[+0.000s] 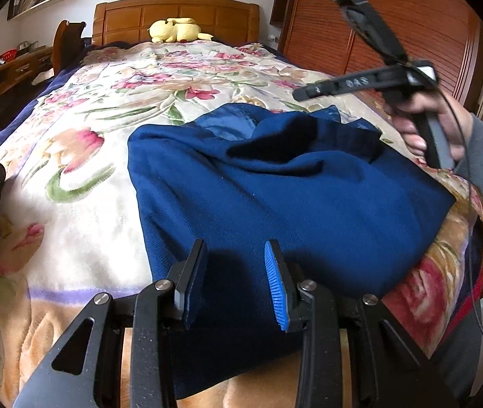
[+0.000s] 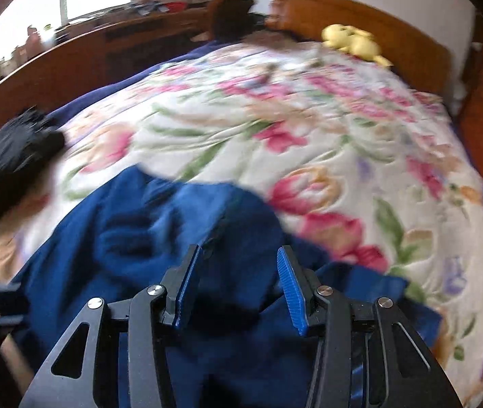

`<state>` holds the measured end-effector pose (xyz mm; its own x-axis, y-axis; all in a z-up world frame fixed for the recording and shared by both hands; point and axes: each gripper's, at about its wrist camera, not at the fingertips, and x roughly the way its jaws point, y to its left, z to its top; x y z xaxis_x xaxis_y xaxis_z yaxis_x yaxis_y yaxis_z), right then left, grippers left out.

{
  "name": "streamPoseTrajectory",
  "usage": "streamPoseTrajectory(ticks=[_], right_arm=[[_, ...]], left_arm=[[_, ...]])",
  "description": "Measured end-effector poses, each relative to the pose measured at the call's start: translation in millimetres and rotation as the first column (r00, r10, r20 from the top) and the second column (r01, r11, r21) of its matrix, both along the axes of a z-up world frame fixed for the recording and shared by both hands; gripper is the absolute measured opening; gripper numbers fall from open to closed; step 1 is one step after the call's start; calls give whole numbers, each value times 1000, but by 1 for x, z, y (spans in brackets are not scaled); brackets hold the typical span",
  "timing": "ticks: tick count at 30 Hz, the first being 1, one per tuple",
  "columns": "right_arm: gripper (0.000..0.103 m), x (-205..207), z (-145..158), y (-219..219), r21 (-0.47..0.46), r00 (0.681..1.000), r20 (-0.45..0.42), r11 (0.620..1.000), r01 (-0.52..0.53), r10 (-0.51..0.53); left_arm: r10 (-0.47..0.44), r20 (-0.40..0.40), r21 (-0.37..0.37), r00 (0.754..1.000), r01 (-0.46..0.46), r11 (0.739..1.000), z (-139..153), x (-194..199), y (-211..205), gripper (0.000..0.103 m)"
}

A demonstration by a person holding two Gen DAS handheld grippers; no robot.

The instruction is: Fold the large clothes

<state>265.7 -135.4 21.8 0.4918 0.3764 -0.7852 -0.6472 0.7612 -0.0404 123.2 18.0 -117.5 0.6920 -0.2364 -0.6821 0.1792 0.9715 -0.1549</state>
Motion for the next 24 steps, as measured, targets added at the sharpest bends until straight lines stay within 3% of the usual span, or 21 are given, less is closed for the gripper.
streamPoseTrajectory(ticks=[5, 8, 11, 19, 21, 23, 24], right_arm=[[48, -3, -13, -6, -44, 999, -21, 998, -40, 39], [56, 3, -24, -11, -83, 1000, -18, 996, -16, 14], [58, 17, -38, -22, -115, 998, -52, 993, 22, -28], [58, 33, -57, -44, -101, 989, -143, 994, 28, -43], [43, 31, -56, -41, -102, 990, -144, 995, -2, -13], [9, 27, -56, -37, -132, 990, -137, 991, -36, 18], [8, 28, -58, -31, -148, 990, -135, 988, -53, 33]], left_arm=[[-1, -10, 29, 1000, 1, 1000, -10, 1, -4, 36], [-3, -9, 25, 1000, 3, 1000, -14, 0, -3, 36], [-5, -6, 21, 1000, 5, 1000, -18, 0, -3, 36], [-6, 23, 1, 1000, 6, 1000, -23, -6, -2, 36], [-6, 25, 0, 1000, 7, 1000, -23, -7, -2, 36], [-7, 26, -2, 1000, 7, 1000, -23, -7, 0, 36], [-6, 27, -3, 1000, 7, 1000, -24, -8, 0, 36]])
